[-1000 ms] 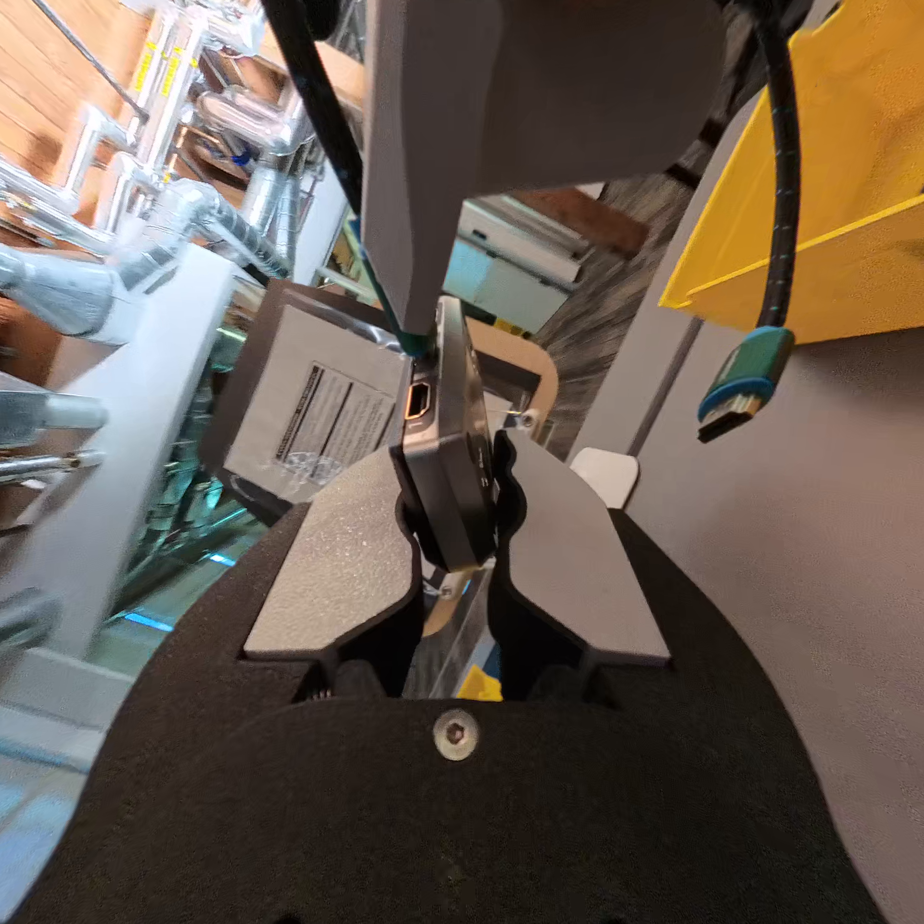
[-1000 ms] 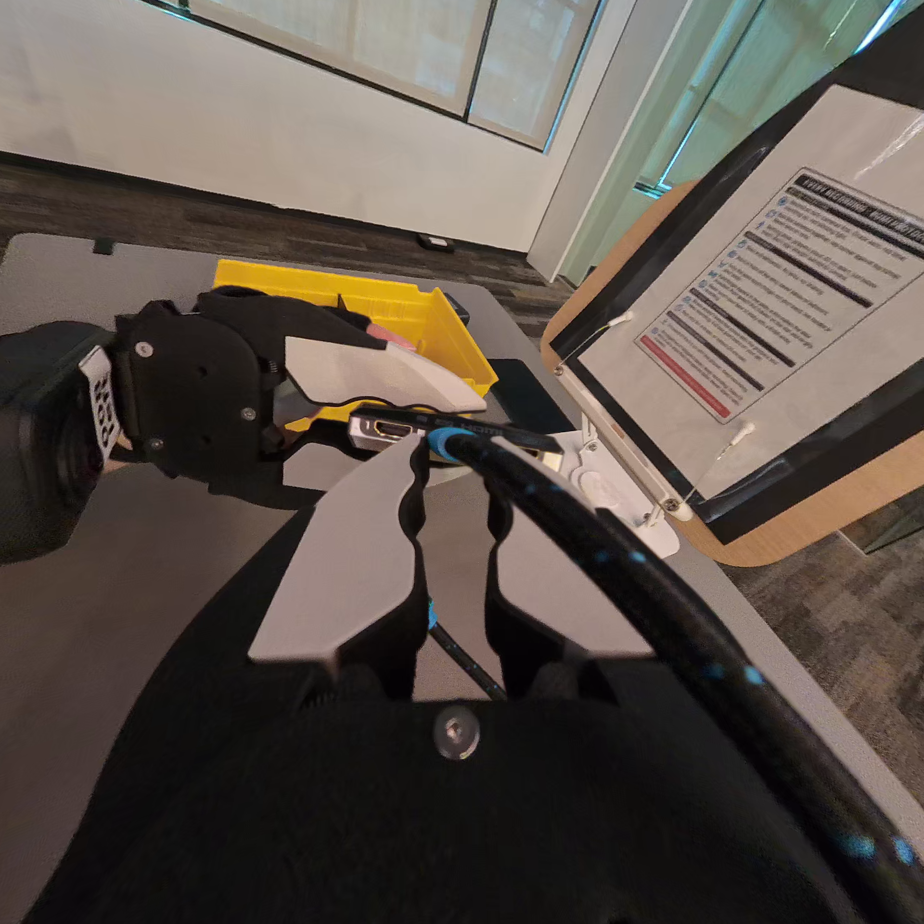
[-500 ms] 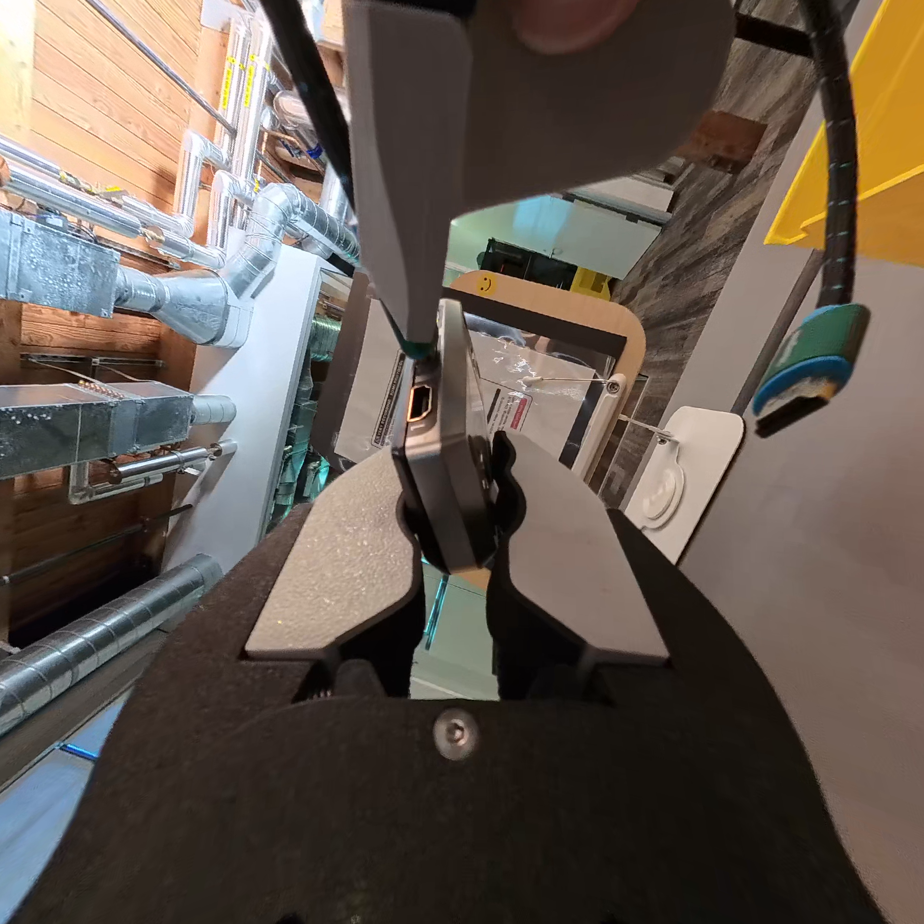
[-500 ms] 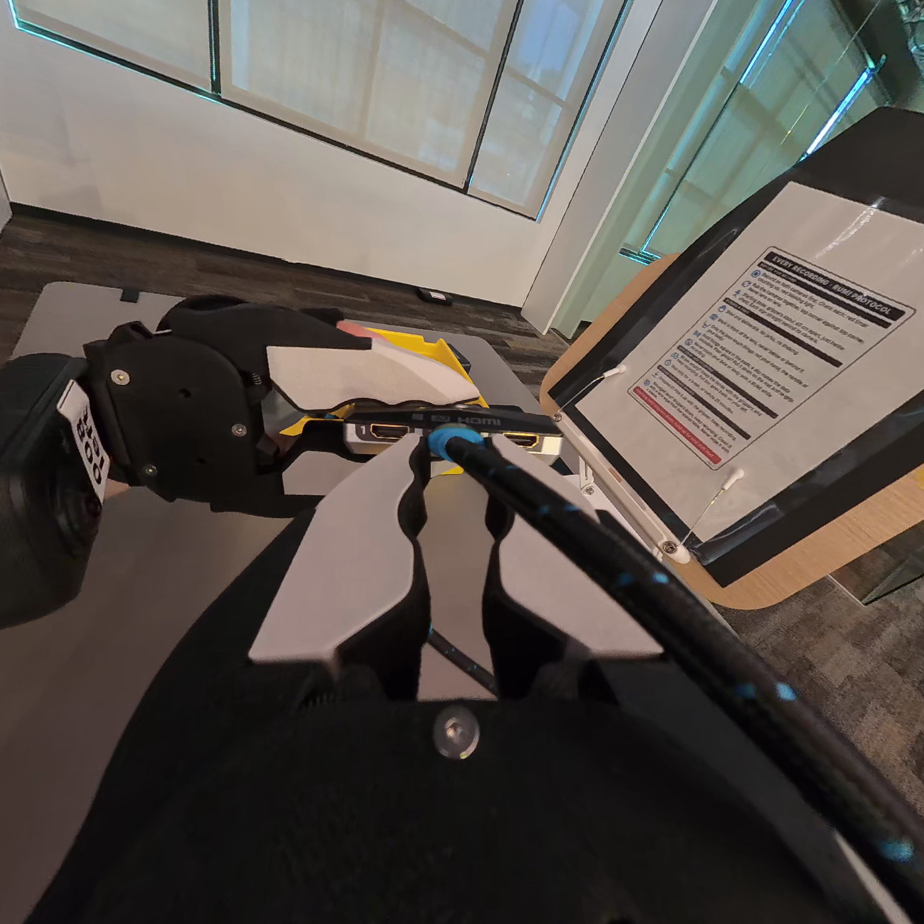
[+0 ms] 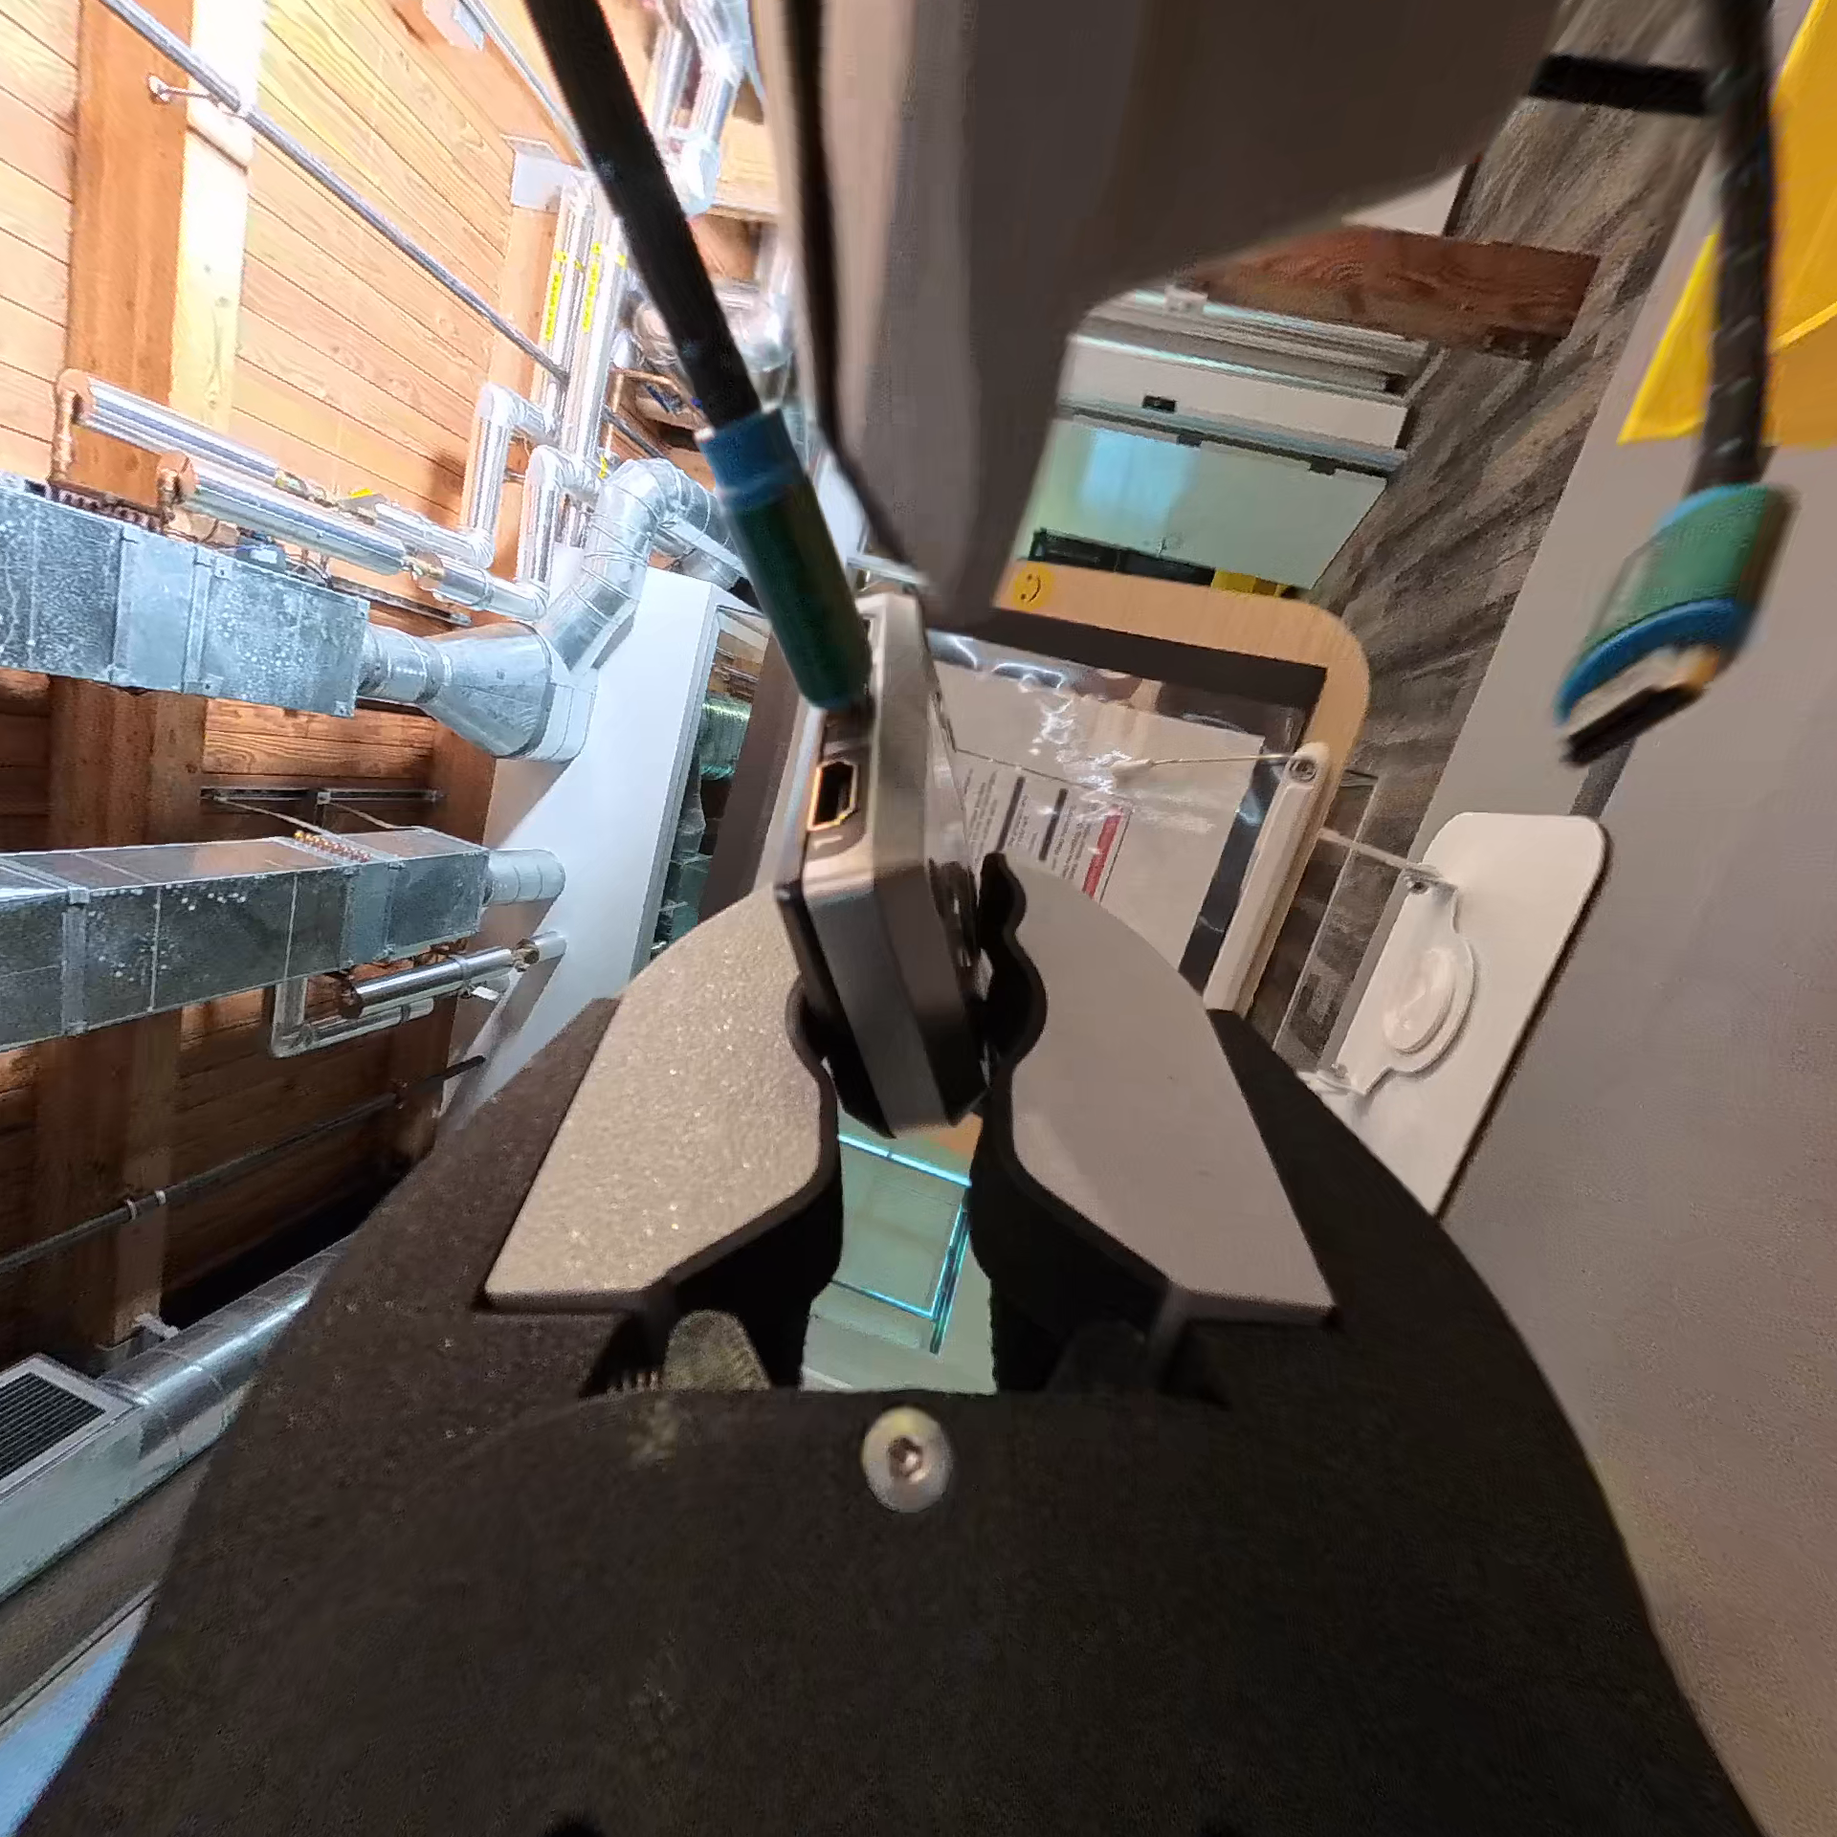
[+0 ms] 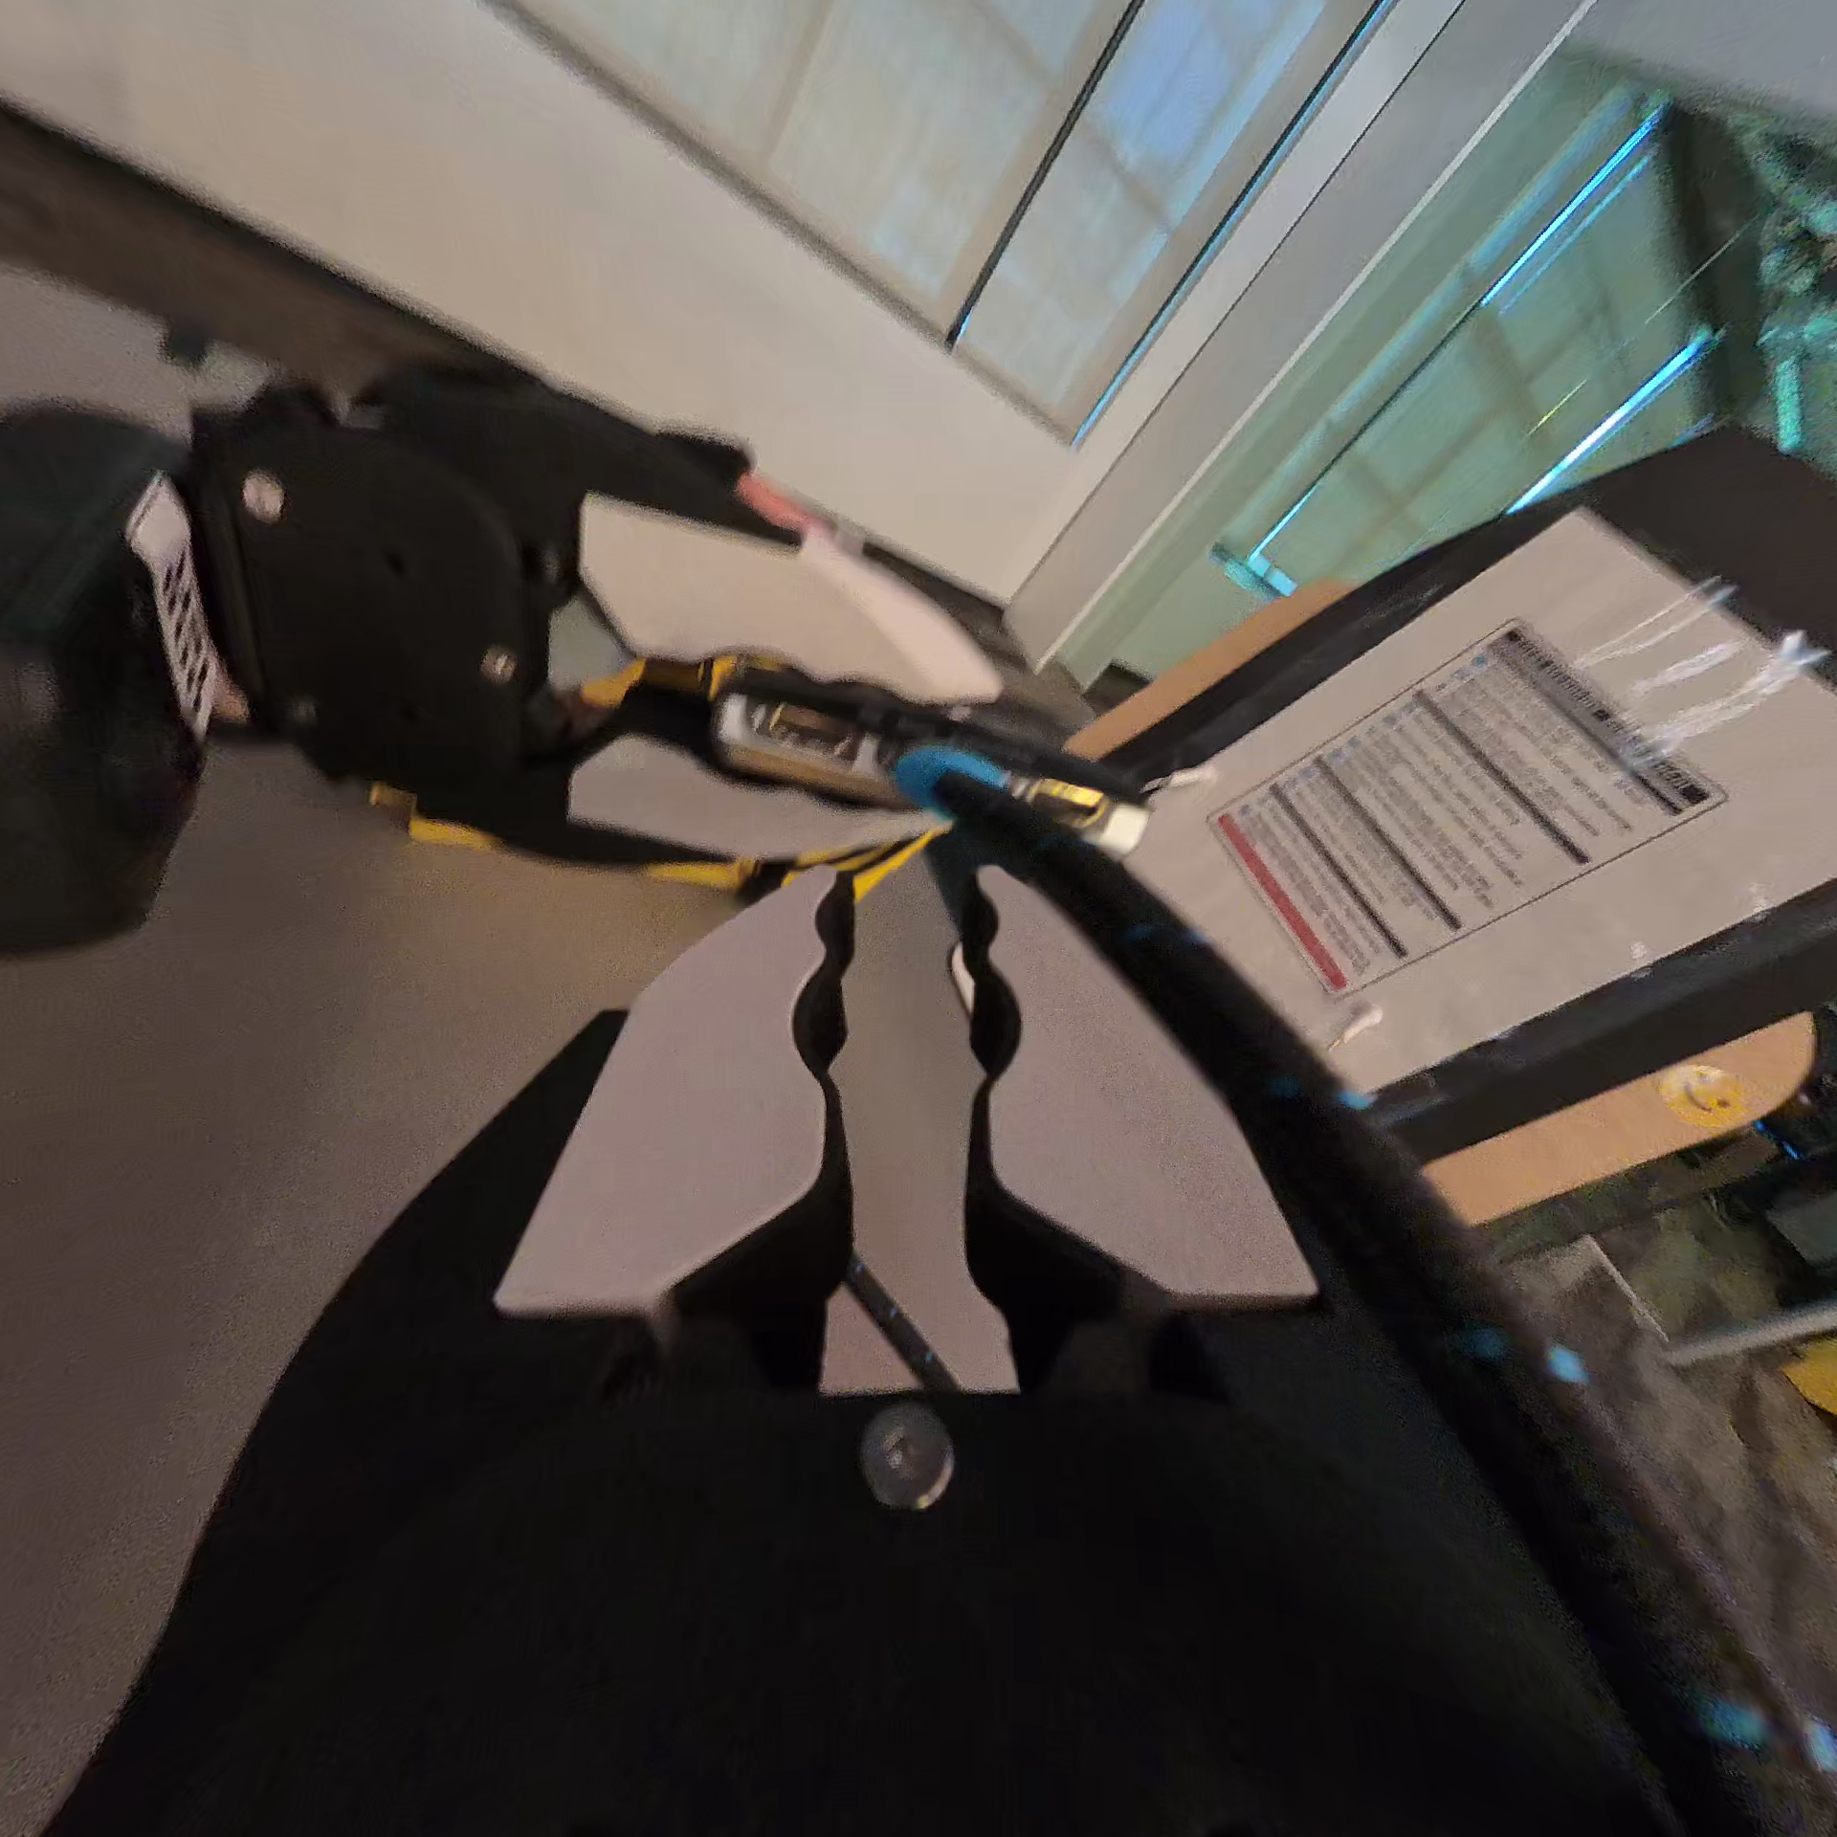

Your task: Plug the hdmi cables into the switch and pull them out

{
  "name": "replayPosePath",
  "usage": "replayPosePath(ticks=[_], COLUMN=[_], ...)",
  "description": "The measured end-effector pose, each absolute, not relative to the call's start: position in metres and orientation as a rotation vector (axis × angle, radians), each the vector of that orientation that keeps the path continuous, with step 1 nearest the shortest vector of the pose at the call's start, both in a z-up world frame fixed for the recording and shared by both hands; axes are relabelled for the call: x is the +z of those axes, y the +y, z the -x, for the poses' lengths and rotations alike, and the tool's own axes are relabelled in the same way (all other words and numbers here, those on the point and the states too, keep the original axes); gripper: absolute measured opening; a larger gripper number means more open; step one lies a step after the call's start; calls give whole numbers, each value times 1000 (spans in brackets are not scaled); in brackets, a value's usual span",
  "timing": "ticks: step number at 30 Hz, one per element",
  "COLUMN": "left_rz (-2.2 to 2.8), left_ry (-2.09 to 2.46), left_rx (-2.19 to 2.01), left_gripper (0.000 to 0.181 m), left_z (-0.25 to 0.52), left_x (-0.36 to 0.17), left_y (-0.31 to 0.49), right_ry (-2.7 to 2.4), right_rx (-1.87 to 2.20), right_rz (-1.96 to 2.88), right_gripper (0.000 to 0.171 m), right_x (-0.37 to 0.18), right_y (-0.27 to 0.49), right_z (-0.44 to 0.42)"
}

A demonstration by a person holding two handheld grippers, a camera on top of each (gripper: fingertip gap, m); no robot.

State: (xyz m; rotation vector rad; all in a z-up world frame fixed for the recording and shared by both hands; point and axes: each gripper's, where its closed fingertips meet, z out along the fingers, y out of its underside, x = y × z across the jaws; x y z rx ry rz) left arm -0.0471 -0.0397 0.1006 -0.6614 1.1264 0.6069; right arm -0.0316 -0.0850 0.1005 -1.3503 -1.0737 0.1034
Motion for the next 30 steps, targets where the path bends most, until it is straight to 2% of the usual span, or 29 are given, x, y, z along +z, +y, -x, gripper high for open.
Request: replayPosePath(ticks=[1, 5, 8, 11, 15, 22, 30], left_rz=[665, 616, 599, 583, 504, 350, 248], left_ry=[1122, 1123, 1154, 1186, 1205, 1230, 1229], left_rx=[612, 718, 756, 741, 761, 743, 702], left_gripper=[26, 27, 27, 26, 26, 26, 27], left_z=[50, 63, 60, 47, 32, 19, 20], left_x=[102, 105, 98, 93, 91, 87, 88], left_y=[-37, -28, -28, -36, -51, -72, -85], right_ry=[-1131, -1322, -1215, -957, -744, -877, -949], right_rx=[87, 57, 272, 463, 284, -12, -53], right_rz=[1409, 1547, 1461, 1326, 1202, 1314, 1242], right_gripper=[21, 20, 12, 7, 7, 8, 26], right_x=[90, 72, 115, 172, 204, 174, 146], right_y=[-88, -120, -155, -176, -168, -152, -114], right_z=[34, 40, 41, 5, -60, -72, -86])
